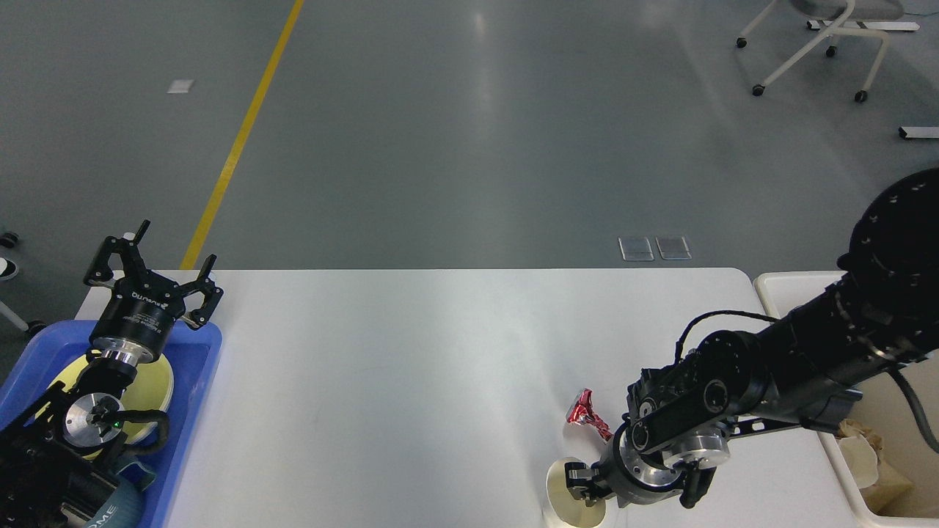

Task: Tidy desktop
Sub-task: 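Lower the right gripper onto the cream paper cup and grasp it, then carry the cream paper cup into the bin and release it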

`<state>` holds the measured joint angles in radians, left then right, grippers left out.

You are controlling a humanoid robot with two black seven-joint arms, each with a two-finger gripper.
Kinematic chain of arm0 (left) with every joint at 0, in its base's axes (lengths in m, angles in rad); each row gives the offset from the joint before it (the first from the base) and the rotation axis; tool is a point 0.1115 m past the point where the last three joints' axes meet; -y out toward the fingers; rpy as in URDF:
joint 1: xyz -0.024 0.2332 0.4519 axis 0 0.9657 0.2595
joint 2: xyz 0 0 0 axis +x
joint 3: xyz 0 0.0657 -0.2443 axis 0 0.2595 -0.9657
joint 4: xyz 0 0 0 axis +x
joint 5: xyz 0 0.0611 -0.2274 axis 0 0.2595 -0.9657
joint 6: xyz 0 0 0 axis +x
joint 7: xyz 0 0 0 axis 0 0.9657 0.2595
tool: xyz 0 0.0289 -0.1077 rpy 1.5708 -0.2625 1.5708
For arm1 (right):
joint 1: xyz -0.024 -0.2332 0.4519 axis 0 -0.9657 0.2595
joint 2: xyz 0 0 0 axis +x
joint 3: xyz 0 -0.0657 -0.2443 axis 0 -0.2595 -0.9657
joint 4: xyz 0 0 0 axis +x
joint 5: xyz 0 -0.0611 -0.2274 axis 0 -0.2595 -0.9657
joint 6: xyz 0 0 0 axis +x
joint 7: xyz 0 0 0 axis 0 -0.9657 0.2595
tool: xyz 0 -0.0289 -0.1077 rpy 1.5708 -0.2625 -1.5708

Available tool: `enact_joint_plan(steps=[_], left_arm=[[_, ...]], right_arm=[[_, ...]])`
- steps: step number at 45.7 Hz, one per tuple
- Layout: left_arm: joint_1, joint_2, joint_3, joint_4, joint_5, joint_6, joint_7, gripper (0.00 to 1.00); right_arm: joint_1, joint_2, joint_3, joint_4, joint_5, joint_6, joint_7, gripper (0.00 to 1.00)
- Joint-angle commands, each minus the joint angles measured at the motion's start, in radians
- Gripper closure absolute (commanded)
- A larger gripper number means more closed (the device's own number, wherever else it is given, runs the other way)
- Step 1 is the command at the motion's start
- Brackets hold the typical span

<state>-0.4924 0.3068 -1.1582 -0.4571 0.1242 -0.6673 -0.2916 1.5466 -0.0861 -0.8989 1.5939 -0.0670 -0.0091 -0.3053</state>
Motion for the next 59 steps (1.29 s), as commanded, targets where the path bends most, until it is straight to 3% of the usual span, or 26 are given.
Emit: enact_joint_plan(steps=[1,20,38,47,59], left_arm=[[0.000,0.000,0.000,0.000,0.000,0.000,0.000,0.04],[0.000,0.000,0.000,0.000,0.000,0.000,0.000,0.04],[0.000,0.000,0.000,0.000,0.000,0.000,0.000,0.04],[0.000,0.000,0.000,0.000,0.000,0.000,0.000,0.04],[0.000,0.000,0.000,0.000,0.000,0.000,0.000,0.04]], right_arm=[[0.000,0.000,0.005,0.000,0.006,-0.002,0.000,1.00],[0.039,-0.009,0.006,0.017,0.007,0.008,0.005,1.00],[0.483,-0.219,-0.028,0.136,0.147,0.437,0.009,1.00],[0.702,-0.245,-0.123,0.138,0.164,0.610,0.009,1.00],[0.730,-0.261,-0.169,0.132,0.164,0.604,0.009,1.00]])
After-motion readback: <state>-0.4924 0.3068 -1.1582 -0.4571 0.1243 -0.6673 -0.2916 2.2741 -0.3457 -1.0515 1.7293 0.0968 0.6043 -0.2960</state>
